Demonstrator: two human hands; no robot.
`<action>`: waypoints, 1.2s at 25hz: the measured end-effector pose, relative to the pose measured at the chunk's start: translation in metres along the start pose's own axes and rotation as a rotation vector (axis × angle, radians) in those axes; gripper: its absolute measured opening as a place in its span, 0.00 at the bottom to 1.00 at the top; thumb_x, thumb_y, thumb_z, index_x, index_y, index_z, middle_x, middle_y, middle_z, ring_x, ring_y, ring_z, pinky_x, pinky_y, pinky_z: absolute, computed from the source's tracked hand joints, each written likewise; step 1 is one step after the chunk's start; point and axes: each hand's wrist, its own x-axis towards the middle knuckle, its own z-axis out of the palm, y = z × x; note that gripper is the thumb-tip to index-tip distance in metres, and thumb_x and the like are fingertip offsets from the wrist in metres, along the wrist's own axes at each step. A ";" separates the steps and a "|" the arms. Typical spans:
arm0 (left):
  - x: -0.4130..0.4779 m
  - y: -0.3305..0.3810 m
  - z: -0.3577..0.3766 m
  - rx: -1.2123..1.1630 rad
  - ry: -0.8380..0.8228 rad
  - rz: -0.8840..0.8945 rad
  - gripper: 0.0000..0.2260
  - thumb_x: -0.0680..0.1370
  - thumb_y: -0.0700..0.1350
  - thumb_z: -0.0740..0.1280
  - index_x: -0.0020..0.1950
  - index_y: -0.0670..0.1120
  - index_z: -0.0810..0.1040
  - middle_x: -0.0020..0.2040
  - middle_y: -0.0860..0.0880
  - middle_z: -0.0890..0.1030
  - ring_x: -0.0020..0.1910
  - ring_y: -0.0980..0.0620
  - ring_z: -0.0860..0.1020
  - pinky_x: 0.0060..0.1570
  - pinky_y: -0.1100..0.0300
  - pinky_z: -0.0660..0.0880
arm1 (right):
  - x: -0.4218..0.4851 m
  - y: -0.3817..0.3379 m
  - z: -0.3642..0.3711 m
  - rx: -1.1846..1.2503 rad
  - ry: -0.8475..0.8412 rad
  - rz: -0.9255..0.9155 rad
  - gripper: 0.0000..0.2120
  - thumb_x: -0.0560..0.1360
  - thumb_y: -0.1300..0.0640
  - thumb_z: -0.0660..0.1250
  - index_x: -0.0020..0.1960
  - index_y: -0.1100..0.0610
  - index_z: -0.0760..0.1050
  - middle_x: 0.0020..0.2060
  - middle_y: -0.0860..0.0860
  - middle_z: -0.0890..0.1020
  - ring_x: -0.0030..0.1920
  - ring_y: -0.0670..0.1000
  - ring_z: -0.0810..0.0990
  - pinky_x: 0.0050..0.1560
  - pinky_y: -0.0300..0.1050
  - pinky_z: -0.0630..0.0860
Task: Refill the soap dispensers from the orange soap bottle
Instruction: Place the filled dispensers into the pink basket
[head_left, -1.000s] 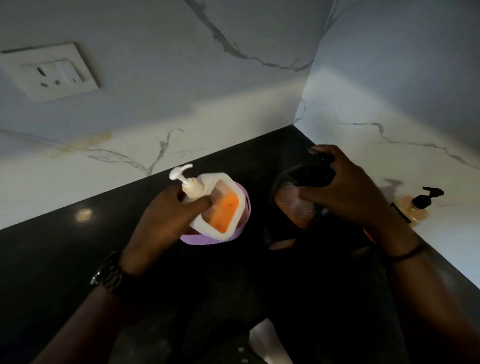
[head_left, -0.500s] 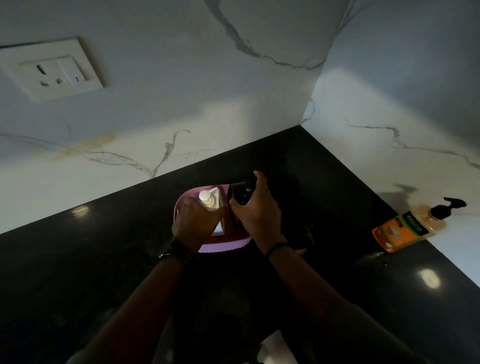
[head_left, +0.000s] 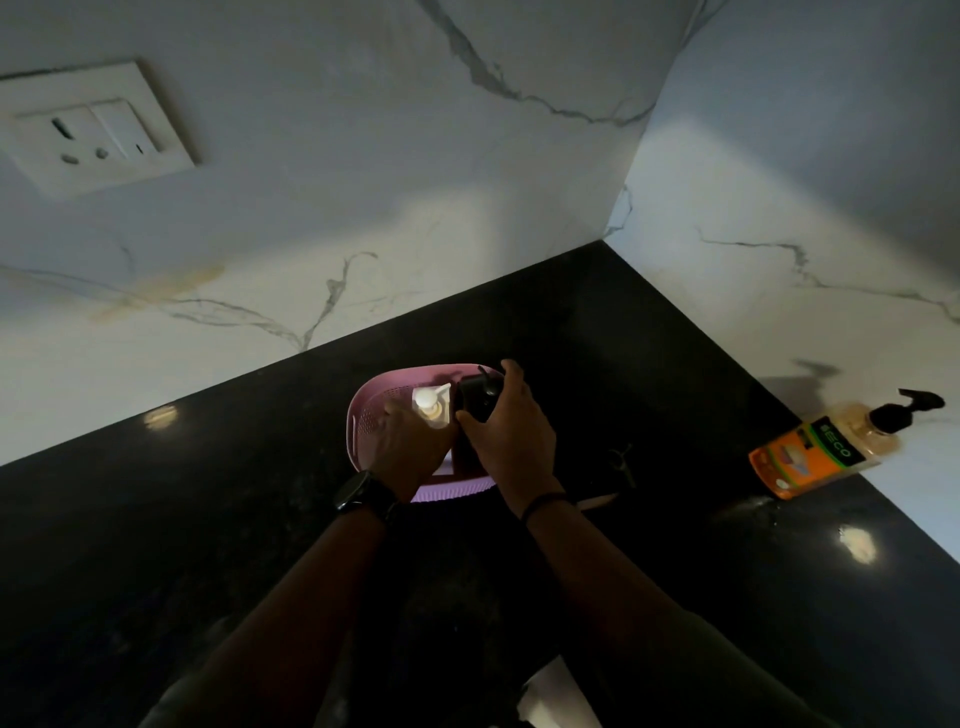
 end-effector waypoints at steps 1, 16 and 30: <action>0.001 -0.002 0.001 -0.009 -0.008 -0.011 0.37 0.67 0.61 0.71 0.69 0.41 0.72 0.64 0.40 0.78 0.62 0.38 0.77 0.61 0.42 0.75 | 0.000 0.001 0.001 -0.006 -0.003 -0.001 0.41 0.71 0.44 0.73 0.76 0.52 0.55 0.69 0.52 0.73 0.67 0.53 0.74 0.61 0.48 0.75; 0.004 -0.013 -0.018 0.090 -0.241 0.369 0.17 0.77 0.47 0.72 0.65 0.46 0.76 0.55 0.54 0.79 0.52 0.62 0.75 0.61 0.51 0.76 | -0.004 0.013 -0.025 -0.159 -0.102 0.004 0.29 0.75 0.55 0.70 0.72 0.54 0.63 0.67 0.53 0.73 0.68 0.55 0.71 0.66 0.51 0.72; -0.083 0.030 0.009 0.021 0.100 0.382 0.22 0.76 0.54 0.72 0.65 0.48 0.70 0.56 0.54 0.71 0.55 0.55 0.74 0.52 0.59 0.74 | -0.075 0.060 -0.109 0.112 0.135 -0.108 0.15 0.77 0.56 0.65 0.64 0.49 0.74 0.60 0.45 0.77 0.61 0.42 0.73 0.63 0.48 0.75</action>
